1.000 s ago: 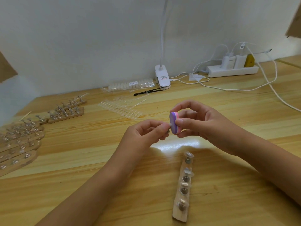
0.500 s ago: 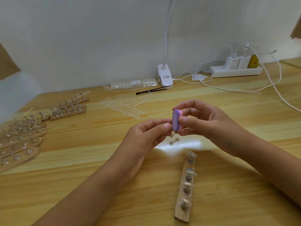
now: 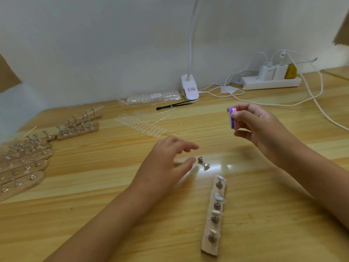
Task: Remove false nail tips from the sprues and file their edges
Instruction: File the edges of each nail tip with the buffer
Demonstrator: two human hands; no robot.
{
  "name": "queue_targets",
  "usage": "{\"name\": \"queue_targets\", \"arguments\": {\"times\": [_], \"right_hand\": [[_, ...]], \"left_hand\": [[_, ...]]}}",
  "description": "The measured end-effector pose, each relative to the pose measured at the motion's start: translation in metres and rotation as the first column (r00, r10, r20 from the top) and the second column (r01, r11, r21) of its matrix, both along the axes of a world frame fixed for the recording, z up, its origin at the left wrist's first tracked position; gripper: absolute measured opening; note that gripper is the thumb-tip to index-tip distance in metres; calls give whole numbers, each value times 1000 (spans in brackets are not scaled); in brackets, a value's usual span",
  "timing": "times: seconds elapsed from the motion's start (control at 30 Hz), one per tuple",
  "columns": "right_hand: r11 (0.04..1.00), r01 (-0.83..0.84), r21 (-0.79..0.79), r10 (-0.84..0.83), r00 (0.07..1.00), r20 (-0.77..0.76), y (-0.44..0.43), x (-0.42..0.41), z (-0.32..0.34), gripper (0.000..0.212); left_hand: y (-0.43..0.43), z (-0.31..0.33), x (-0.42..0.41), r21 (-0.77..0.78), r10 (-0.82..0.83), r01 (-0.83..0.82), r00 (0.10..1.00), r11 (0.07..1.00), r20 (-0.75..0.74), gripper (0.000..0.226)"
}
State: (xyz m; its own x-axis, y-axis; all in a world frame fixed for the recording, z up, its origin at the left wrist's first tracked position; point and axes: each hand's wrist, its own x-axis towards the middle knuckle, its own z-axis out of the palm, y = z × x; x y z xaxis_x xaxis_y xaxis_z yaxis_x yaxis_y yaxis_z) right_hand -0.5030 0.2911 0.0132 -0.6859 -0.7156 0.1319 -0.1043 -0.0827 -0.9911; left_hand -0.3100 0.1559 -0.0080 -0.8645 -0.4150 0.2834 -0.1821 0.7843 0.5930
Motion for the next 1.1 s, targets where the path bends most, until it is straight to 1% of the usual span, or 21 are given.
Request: {"name": "queue_targets", "arguments": {"times": [0.07,0.17,0.27,0.37,0.4,0.43,0.47,0.5,0.53,0.57,0.6,0.63,0.67,0.7,0.77,0.83,0.9,1.0,1.1], "right_hand": [[999,-34,18,33,999,26,-2,4,-3,12],[994,-84,64,84,996,-2,-5,10,-8,17],[993,-98,63,98,995,-6,-7,15,-8,17],[991,-122,59,122,993,6,-7,18,-8,16],[990,-132,55,132,991,14,-7,19,-8,16],[989,-143,49,142,990,21,-7,20,-7,17],[987,-155,40,154,988,33,-7,21,-7,19],[985,-172,27,170,984,49,-6,21,-6,22],[981,-195,10,194,979,64,-5,21,-5,27],[974,-228,-2,227,971,70,-4,21,-3,30],[963,-270,-8,270,961,62,-3,21,-2,30],[948,-318,-10,318,947,47,-2,22,0,27],[929,-370,-13,370,928,34,-1,23,1,25],[906,-424,-14,424,905,25,1,23,2,29],[843,-537,-9,537,843,10,4,25,4,38],[778,-629,0,629,778,2,6,29,5,44],[750,-661,11,661,751,3,6,32,5,46],[775,-631,24,631,775,8,4,33,3,41],[789,-614,21,615,789,-3,4,33,2,41]], "left_hand": [[4,-2,-3,-139,-17,30,995,990,96,32],[8,-3,-7,-259,7,25,992,966,122,38],[10,-3,-12,-297,40,1,990,955,133,39],[12,-4,-17,-314,67,-20,988,949,139,29],[13,-3,-18,-279,58,-21,991,960,125,25],[15,-3,-17,-184,37,-21,996,983,87,21],[16,-1,-16,-15,18,-18,999,1000,26,17],[17,2,-14,214,9,1,999,977,-47,14],[17,6,-12,442,11,43,993,896,-118,13],[18,10,-10,620,24,90,985,779,-174,13],[18,13,-9,746,47,126,977,654,-206,14],[19,15,-8,835,71,157,971,528,-227,17],[19,17,-8,892,94,178,967,415,-237,22],[19,19,-7,928,120,190,964,322,-239,25],[17,21,-7,963,182,200,955,182,-233,25],[14,21,-6,972,232,211,945,99,-229,17],[13,21,-6,973,262,219,937,68,-230,10],[12,20,-5,972,282,227,930,68,-237,16],[13,19,-6,969,283,230,927,87,-246,22]]}}
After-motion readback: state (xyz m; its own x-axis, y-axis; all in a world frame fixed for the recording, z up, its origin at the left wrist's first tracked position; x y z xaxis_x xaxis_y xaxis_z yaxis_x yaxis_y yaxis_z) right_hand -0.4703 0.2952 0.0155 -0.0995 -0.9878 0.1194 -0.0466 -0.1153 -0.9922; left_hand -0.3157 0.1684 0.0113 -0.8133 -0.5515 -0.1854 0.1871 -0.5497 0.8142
